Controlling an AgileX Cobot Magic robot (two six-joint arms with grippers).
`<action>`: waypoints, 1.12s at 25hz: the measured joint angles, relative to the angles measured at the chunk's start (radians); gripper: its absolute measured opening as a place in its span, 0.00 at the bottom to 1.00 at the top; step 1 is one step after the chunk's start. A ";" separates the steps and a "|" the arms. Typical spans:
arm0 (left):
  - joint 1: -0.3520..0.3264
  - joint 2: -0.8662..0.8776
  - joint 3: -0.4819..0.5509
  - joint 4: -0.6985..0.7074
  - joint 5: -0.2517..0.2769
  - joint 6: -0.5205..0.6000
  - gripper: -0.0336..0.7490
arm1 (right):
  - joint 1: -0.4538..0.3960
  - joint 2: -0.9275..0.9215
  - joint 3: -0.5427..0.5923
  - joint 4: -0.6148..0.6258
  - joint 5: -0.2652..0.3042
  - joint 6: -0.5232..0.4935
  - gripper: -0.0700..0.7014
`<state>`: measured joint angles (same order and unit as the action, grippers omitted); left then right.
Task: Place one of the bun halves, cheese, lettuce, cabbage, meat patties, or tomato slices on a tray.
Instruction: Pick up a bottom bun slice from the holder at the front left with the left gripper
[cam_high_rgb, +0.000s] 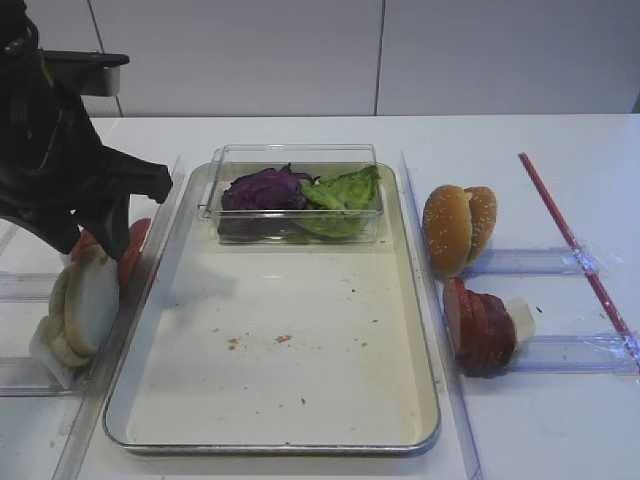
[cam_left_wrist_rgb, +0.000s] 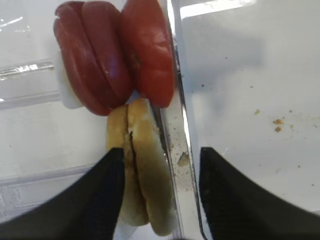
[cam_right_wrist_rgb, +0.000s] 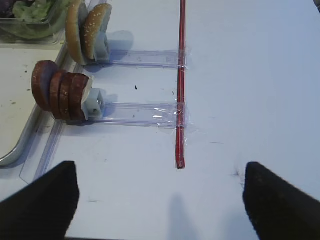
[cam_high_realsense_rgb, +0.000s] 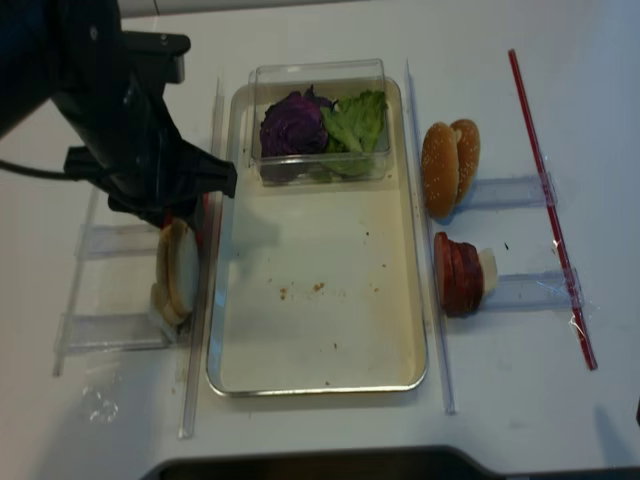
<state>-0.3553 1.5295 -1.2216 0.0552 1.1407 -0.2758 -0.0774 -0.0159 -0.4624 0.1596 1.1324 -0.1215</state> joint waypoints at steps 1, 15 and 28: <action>0.000 0.008 -0.001 0.000 0.000 0.000 0.50 | 0.000 0.000 0.000 0.000 0.000 0.000 0.98; 0.000 0.060 -0.003 0.000 0.015 -0.019 0.47 | 0.000 0.000 0.000 0.000 0.000 0.000 0.98; 0.000 0.060 -0.003 0.020 0.033 -0.028 0.24 | 0.000 0.000 0.000 0.000 -0.002 0.000 0.98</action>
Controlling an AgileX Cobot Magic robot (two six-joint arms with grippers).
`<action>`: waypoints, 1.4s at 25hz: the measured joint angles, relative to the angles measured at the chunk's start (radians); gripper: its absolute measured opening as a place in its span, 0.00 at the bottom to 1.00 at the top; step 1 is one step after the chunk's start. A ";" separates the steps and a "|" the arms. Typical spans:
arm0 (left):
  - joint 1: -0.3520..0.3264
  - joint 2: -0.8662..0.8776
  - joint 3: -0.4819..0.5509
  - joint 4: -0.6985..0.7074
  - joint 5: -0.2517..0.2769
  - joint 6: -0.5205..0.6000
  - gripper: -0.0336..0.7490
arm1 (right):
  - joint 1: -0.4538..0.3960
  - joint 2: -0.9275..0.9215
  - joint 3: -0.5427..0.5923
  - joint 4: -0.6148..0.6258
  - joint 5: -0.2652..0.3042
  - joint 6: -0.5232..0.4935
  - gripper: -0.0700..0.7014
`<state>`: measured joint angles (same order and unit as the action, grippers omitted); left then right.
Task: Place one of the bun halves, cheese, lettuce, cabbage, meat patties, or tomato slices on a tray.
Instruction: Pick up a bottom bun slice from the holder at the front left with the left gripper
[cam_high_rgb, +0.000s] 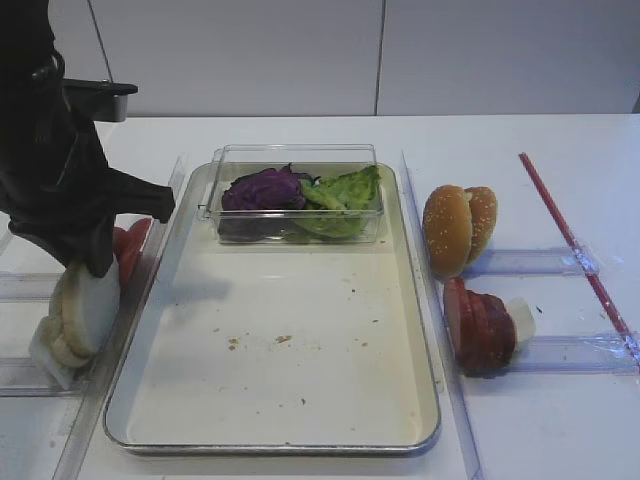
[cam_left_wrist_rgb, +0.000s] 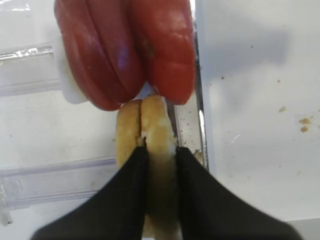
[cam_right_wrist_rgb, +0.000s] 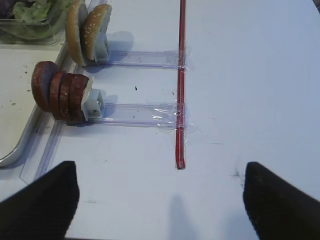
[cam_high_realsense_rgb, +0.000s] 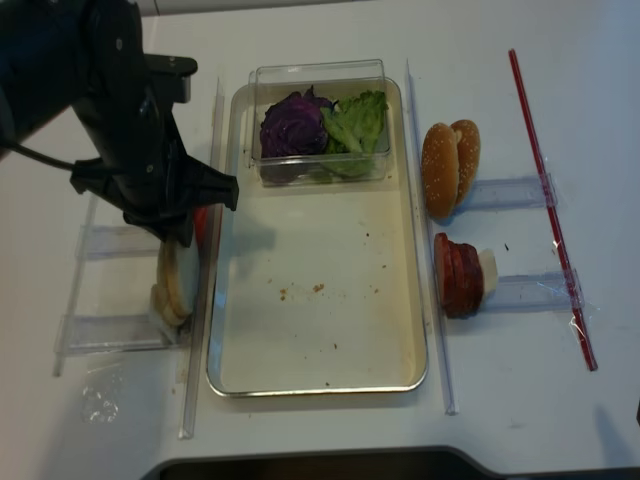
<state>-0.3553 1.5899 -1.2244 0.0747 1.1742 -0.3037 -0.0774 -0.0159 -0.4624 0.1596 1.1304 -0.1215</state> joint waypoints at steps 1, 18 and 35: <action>0.000 0.000 0.000 0.000 0.000 0.000 0.22 | 0.000 0.000 0.000 0.000 0.000 0.000 0.98; 0.000 -0.046 -0.001 0.000 0.031 0.000 0.18 | 0.000 0.000 0.000 0.000 0.000 0.000 0.98; 0.000 -0.133 -0.008 -0.008 0.051 -0.002 0.17 | 0.000 0.000 0.000 0.000 0.000 0.000 0.98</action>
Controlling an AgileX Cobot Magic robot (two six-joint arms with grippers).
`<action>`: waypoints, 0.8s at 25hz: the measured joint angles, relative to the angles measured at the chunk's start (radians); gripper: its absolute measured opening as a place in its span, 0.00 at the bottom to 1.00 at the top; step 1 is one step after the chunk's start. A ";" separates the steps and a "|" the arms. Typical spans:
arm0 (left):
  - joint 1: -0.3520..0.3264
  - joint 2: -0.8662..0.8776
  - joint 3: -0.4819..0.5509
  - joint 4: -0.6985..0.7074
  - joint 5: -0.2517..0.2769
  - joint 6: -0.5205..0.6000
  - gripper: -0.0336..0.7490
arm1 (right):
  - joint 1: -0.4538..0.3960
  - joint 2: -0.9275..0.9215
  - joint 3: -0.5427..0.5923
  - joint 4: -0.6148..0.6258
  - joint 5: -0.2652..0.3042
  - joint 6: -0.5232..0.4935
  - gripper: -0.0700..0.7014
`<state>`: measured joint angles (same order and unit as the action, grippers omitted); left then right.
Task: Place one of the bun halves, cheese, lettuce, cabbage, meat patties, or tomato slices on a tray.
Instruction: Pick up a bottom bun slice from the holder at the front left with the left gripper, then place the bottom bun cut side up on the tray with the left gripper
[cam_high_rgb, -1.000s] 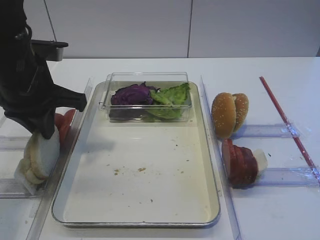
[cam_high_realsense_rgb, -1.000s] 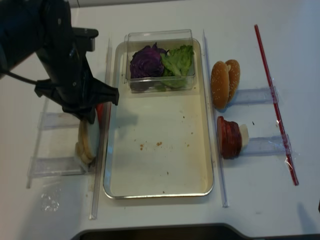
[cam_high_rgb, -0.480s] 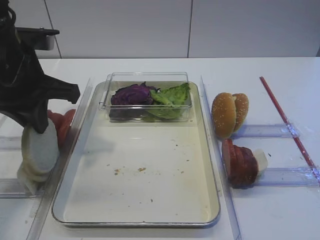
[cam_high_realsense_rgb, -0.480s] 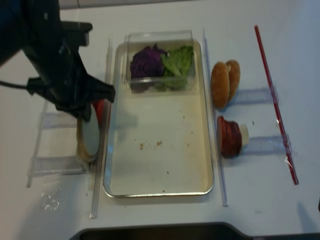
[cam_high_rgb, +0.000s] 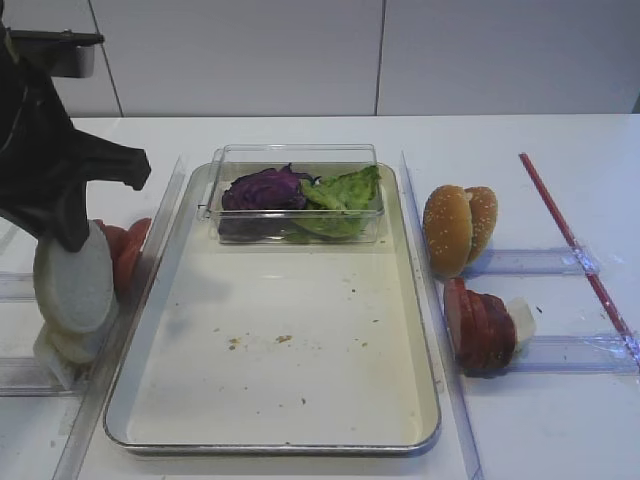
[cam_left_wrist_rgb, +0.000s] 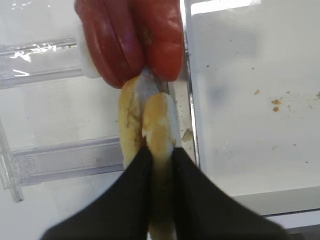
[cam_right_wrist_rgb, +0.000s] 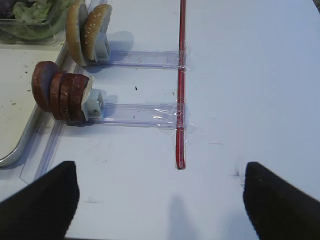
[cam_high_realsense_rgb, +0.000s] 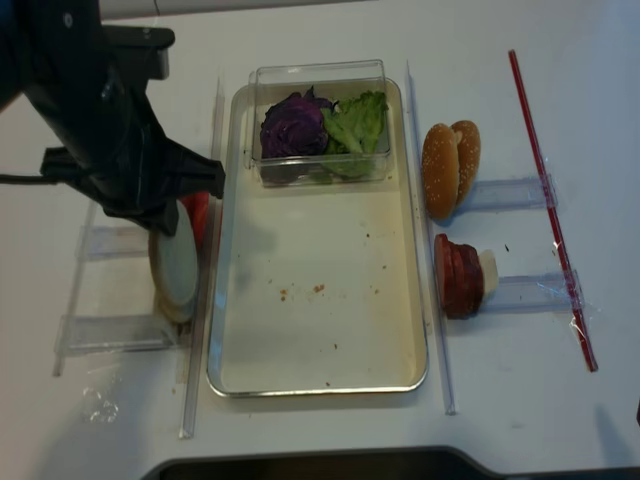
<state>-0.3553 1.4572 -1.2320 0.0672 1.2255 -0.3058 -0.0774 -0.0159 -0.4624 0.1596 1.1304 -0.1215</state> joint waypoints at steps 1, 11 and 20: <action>0.000 -0.006 0.000 -0.008 0.000 0.002 0.17 | 0.000 0.000 0.000 0.000 0.000 0.000 0.98; 0.000 -0.081 0.000 -0.123 -0.009 0.043 0.17 | 0.000 0.000 0.000 0.000 0.000 0.000 0.98; 0.000 -0.219 0.177 -0.283 -0.151 0.082 0.17 | 0.000 0.000 0.000 0.000 0.000 0.000 0.98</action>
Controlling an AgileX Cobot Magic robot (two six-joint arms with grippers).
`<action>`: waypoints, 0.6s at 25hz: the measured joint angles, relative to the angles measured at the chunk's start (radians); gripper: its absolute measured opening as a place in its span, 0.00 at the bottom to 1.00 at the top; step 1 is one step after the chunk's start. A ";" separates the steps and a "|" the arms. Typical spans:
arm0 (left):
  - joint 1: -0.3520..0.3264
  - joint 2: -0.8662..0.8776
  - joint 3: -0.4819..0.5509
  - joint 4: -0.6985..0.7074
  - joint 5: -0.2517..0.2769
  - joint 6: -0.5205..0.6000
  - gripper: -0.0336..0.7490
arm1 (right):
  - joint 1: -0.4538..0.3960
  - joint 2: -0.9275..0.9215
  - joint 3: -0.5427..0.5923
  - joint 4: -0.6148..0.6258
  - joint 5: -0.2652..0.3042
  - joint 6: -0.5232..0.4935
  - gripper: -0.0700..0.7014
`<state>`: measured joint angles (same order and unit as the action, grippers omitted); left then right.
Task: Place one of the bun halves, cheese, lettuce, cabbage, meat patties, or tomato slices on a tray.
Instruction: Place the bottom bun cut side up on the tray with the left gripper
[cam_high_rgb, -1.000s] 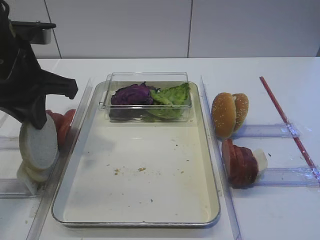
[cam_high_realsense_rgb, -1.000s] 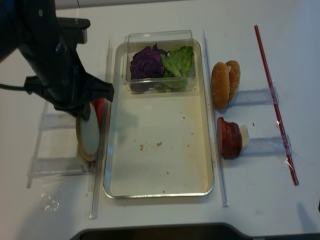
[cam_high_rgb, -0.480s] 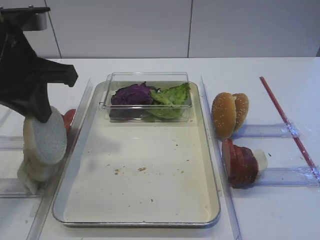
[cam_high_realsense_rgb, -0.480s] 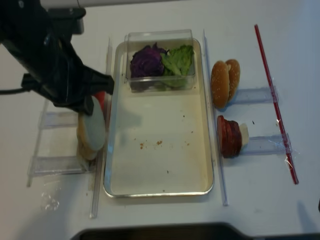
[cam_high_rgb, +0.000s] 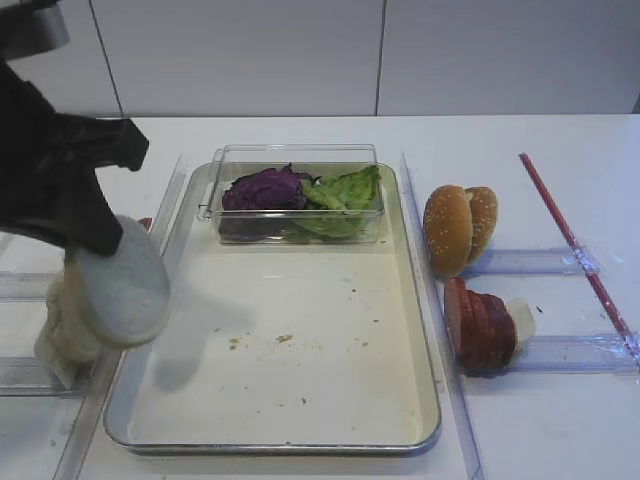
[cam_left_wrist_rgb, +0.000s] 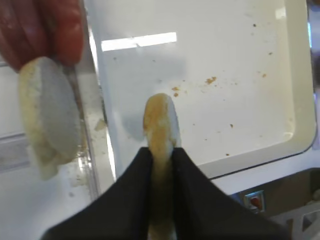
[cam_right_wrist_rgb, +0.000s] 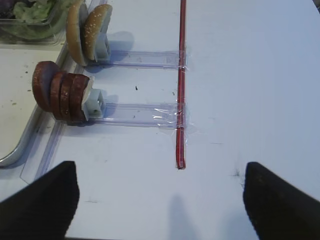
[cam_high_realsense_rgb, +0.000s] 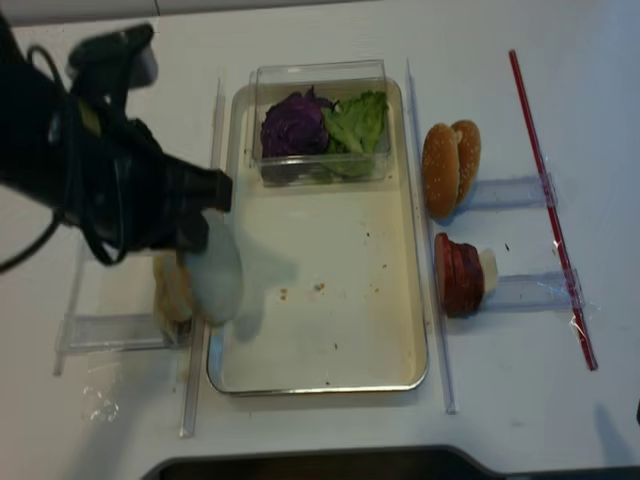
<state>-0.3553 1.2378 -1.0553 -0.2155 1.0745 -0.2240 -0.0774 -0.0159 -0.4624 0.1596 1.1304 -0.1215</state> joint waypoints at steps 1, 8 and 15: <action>0.000 -0.010 0.033 -0.029 -0.024 0.009 0.17 | 0.000 0.000 0.000 0.000 0.000 0.000 0.98; 0.000 -0.025 0.165 -0.333 -0.164 0.210 0.17 | 0.000 0.000 0.000 0.000 0.002 0.000 0.98; 0.000 0.050 0.178 -0.610 -0.239 0.430 0.17 | 0.000 0.000 0.000 0.000 0.002 0.000 0.98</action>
<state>-0.3553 1.2876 -0.8772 -0.8256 0.8352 0.2064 -0.0774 -0.0159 -0.4624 0.1596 1.1325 -0.1215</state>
